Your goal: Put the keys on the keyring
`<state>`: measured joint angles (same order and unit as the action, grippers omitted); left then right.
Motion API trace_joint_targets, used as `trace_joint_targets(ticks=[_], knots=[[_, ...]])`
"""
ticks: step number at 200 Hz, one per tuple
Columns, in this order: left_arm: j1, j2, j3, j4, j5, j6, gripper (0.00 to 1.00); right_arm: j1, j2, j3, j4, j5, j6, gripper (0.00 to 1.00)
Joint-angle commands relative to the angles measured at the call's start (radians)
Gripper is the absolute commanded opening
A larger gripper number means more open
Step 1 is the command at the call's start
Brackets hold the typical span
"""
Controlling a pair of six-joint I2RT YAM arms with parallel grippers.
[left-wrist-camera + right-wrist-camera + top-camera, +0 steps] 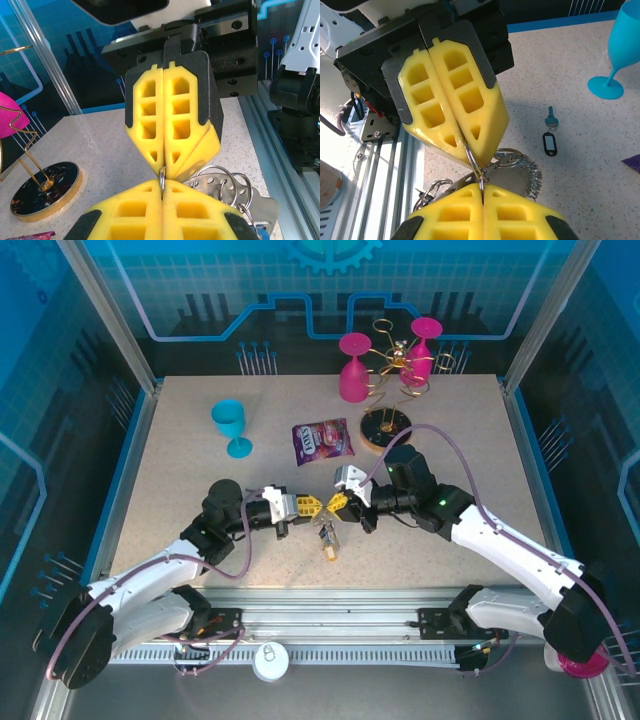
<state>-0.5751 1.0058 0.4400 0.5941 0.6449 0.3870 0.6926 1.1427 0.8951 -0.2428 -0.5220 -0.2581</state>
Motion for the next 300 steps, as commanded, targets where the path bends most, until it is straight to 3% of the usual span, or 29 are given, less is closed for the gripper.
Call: trace_joint_targets(ticks=[1, 38, 67, 98, 173, 199, 300], knots=[[-0.004, -0.024, -0.011, 0.104, 0.06, -0.043, 0.0, -0.012, 0.003, -0.01, 0.01, -0.002, 0.005, 0.03], [0.0, -0.004, -0.016, 0.22, 0.101, -0.133, 0.0, -0.007, 0.043, -0.036, 0.074, -0.04, 0.038, 0.08], [-0.001, 0.015, -0.019, 0.25, 0.109, -0.158, 0.0, -0.001, 0.029, -0.043, 0.139, -0.042, 0.06, 0.24], [-0.001, 0.019, -0.021, 0.24, 0.105, -0.153, 0.0, -0.002, -0.026, -0.075, 0.187, -0.017, 0.049, 0.3], [0.001, 0.028, -0.021, 0.232, 0.101, -0.149, 0.0, 0.003, -0.151, -0.153, 0.187, 0.059, -0.052, 0.32], [0.001, 0.032, -0.018, 0.23, 0.107, -0.149, 0.0, 0.038, -0.183, -0.193, 0.283, 0.096, -0.066, 0.32], [0.001, 0.03, -0.017, 0.229, 0.111, -0.148, 0.0, 0.077, -0.113, -0.168, 0.356, 0.096, -0.056, 0.23]])
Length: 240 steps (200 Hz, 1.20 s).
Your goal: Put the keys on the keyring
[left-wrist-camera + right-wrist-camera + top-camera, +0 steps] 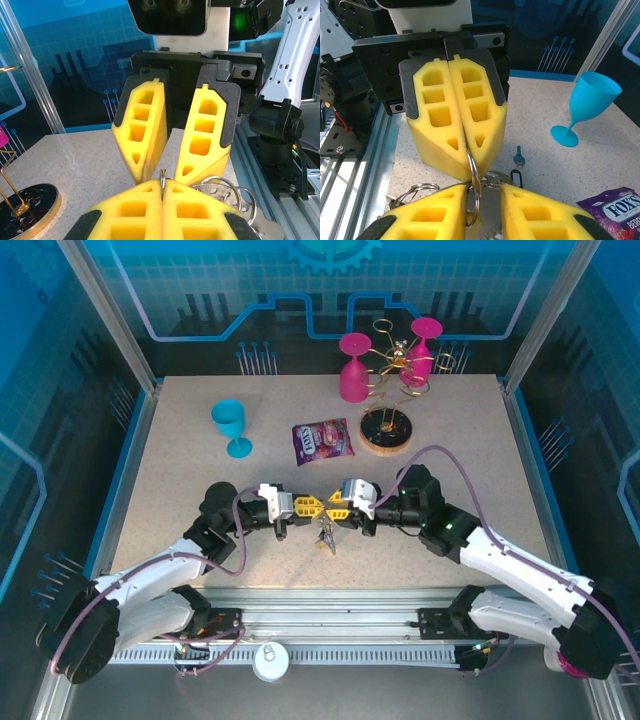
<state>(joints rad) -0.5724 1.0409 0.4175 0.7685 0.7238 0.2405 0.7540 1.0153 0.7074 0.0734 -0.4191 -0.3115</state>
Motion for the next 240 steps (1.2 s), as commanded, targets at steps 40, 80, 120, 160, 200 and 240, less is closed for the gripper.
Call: trace_joint_targets(ticks=[40, 80, 120, 160, 200, 240], knots=[[-0.001, -0.003, 0.004, 0.056, 0.021, -0.003, 0.0, 0.016, 0.032, 0.039, 0.035, -0.028, -0.001, 0.0], [-0.003, -0.031, 0.035, -0.127, -0.139, 0.117, 0.27, 0.015, 0.038, 0.127, -0.182, 0.061, -0.07, 0.0], [-0.002, -0.051, 0.108, -0.41, -0.205, 0.29, 0.26, 0.029, 0.092, 0.251, -0.406, 0.138, -0.141, 0.0], [-0.002, -0.042, 0.128, -0.447, -0.19, 0.298, 0.23, 0.061, 0.169, 0.343, -0.509, 0.179, -0.189, 0.0], [-0.002, -0.034, 0.137, -0.453, -0.167, 0.291, 0.16, 0.101, 0.235, 0.414, -0.569, 0.216, -0.231, 0.0], [-0.002, -0.035, 0.144, -0.48, -0.158, 0.299, 0.05, 0.123, 0.266, 0.458, -0.605, 0.22, -0.247, 0.0]])
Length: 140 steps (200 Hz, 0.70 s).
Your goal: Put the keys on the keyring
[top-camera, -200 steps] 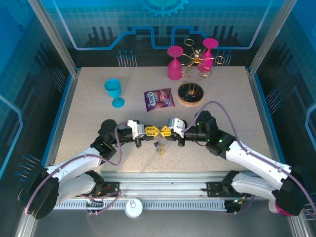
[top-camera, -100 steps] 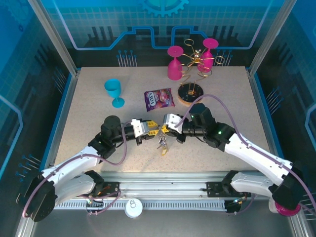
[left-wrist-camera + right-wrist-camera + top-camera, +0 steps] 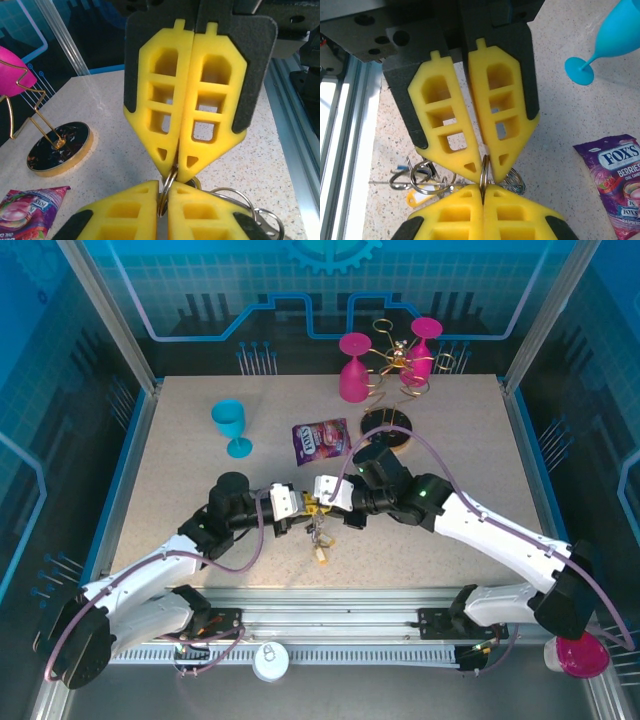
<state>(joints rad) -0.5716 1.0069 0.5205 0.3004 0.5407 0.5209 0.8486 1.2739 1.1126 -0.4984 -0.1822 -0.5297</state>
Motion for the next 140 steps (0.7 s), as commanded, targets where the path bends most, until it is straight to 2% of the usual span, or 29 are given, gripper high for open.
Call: trace_joint_targets(ticks=[1, 8, 21, 36, 56, 110, 140], knots=[[-0.002, -0.002, 0.041, -0.012, 0.025, 0.02, 0.04, 0.029, 0.006, 0.053, -0.033, -0.016, -0.029, 0.0], [-0.003, -0.004, 0.042, -0.015, 0.029, 0.024, 0.0, 0.029, 0.001, 0.051, -0.028, -0.015, -0.023, 0.0], [-0.003, -0.009, 0.04, -0.019, 0.031, 0.032, 0.0, 0.02, -0.027, 0.024, 0.009, -0.005, 0.001, 0.0], [-0.003, -0.023, 0.025, 0.007, 0.037, 0.031, 0.0, -0.01, -0.08, -0.034, 0.084, -0.013, 0.06, 0.25], [-0.002, -0.035, -0.006, 0.078, 0.051, 0.008, 0.0, -0.054, -0.144, -0.12, 0.18, -0.065, 0.143, 0.33], [-0.003, -0.039, -0.048, 0.19, 0.106, -0.03, 0.0, -0.057, -0.176, -0.214, 0.284, -0.096, 0.226, 0.32], [-0.003, -0.041, -0.052, 0.199, 0.113, -0.033, 0.0, -0.058, -0.171, -0.214, 0.281, -0.1, 0.225, 0.23]])
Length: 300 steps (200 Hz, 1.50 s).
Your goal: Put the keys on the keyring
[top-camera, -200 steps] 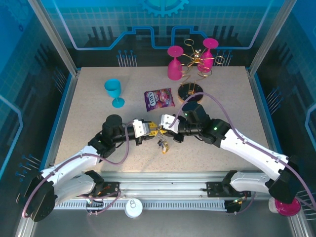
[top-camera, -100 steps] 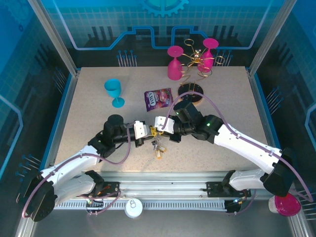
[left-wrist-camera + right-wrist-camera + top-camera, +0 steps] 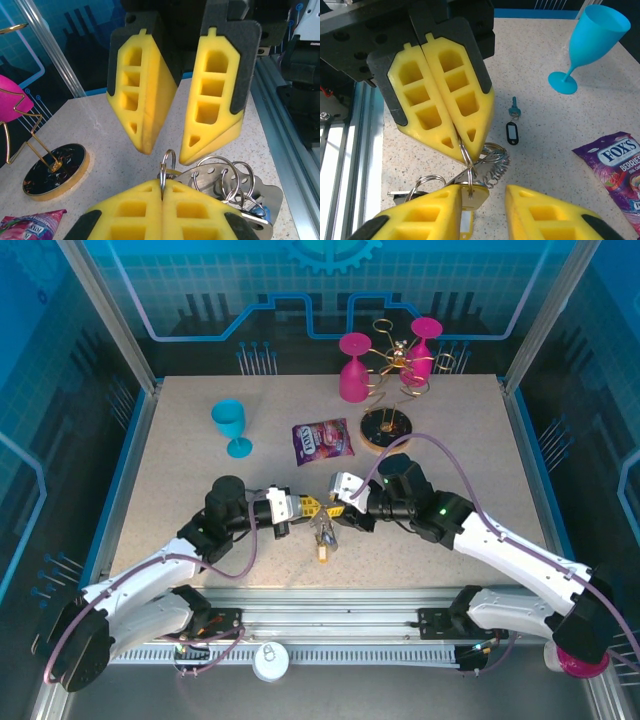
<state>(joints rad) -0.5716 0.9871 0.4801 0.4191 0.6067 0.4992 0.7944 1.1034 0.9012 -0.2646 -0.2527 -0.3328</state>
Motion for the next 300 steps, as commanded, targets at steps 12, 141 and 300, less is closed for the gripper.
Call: trace_joint_targets(ticks=[12, 141, 300], knots=[[-0.002, -0.022, -0.012, 0.083, 0.047, -0.011, 0.0, -0.004, 0.0, 0.001, 0.038, -0.032, 0.023, 0.19], [-0.003, -0.025, -0.037, 0.189, 0.143, -0.073, 0.0, -0.018, 0.088, 0.039, -0.014, -0.097, 0.032, 0.0], [0.018, 0.003, -0.058, 0.312, 0.102, -0.183, 0.0, -0.011, -0.065, -0.21, 0.268, -0.034, 0.101, 0.51]])
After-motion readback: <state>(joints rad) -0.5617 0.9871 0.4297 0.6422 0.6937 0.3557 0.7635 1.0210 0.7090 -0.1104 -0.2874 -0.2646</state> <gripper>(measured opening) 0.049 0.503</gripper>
